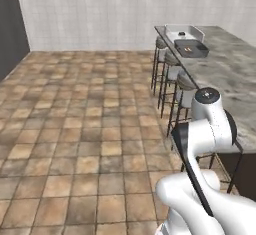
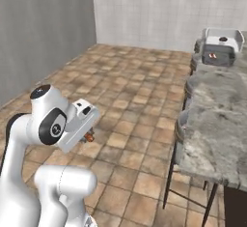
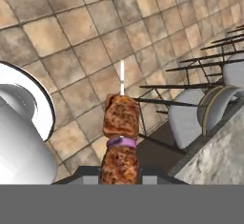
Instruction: Place the cold items (potato and kiwi) from the fridge in one tupperware on the dining counter. Place the warm items (kebab skewer and hot dog) in the stove area in another tupperware.
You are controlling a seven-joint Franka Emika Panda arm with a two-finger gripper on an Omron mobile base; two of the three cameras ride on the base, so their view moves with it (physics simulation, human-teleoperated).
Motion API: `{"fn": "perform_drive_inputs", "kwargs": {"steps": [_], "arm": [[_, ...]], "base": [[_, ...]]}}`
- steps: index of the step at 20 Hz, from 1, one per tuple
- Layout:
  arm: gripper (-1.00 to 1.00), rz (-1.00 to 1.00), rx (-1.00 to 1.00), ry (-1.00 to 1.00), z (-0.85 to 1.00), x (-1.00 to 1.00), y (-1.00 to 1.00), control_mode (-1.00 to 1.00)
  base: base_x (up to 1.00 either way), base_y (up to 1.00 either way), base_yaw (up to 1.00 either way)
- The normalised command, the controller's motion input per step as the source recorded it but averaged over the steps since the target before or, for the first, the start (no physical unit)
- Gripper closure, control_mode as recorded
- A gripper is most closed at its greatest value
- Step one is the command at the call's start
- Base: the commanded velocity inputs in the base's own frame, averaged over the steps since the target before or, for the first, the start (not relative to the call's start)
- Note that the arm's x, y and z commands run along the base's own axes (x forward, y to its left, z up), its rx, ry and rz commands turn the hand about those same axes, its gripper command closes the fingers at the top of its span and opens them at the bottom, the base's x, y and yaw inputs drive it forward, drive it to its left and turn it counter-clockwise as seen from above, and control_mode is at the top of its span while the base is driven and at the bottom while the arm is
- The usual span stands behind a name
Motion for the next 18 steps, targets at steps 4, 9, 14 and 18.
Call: {"fn": "perform_drive_inputs", "kwargs": {"steps": [4,9,14,18], "arm": [[1.00,0.00,0.00,0.00,0.00,0.00,0.00,1.00],[1.00,0.00,0.00,0.00,0.00,0.00,0.00,1.00],[1.00,0.00,0.00,0.00,0.00,0.00,0.00,1.00],[1.00,0.00,0.00,0.00,0.00,0.00,0.00,1.00]], "base": [[1.00,0.52,-0.58],[1.00,0.68,-0.49],[1.00,0.85,-0.44],[1.00,0.91,-0.45]]}}
